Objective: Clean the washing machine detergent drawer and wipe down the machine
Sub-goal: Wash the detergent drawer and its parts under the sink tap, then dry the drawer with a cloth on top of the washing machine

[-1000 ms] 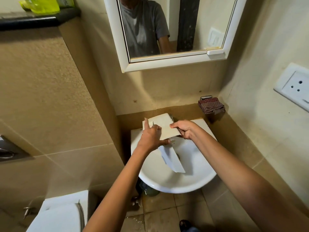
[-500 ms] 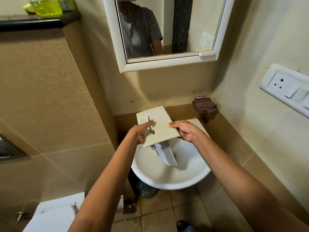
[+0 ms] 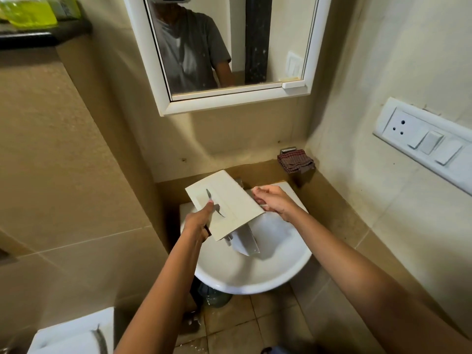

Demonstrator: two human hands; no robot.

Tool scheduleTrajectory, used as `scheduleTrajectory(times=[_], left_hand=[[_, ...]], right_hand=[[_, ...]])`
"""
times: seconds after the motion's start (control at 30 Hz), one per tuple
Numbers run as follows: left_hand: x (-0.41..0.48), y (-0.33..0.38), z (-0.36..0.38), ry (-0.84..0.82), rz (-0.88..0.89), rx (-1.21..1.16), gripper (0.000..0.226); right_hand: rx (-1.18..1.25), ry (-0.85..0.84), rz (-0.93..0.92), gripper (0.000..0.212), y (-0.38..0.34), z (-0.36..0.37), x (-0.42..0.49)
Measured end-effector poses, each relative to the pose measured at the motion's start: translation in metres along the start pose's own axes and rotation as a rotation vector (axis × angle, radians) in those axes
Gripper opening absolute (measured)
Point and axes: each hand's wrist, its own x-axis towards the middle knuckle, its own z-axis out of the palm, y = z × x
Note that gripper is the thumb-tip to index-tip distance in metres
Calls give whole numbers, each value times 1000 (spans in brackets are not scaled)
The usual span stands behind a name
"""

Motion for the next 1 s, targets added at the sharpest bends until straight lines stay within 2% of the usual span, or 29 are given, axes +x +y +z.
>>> scheduleTrajectory(times=[0.07, 0.1, 0.17, 0.23, 0.33, 0.43, 0.7, 0.87, 1.0], left_hand=[[2, -3, 3, 12, 6, -51, 25], [2, -3, 4, 18, 9, -64, 26], [2, -3, 7, 25, 19, -63, 27], [6, -3, 9, 25, 22, -58, 30], [8, -1, 13, 44, 24, -47, 29], [9, 3, 20, 67, 35, -59, 32], [11, 10, 41, 144, 29, -143, 35], [11, 6, 44, 186, 12, -173, 29], [11, 2, 45, 200, 15, -197, 29]], right_hand=[[-170, 144, -75, 21, 18, -13, 11], [-327, 128, -75, 19, 28, -18, 16], [-704, -8, 3, 24, 49, -29, 26], [-909, -21, -11, 31, 56, -41, 37], [-891, 130, -111, 29, 34, -63, 56], [-901, 226, -218, 36, 5, -91, 78], [-1057, 230, -270, 52, -15, -122, 125], [-1119, 267, -240, 39, -7, -123, 139], [-1064, 282, -224, 31, -5, -125, 148]])
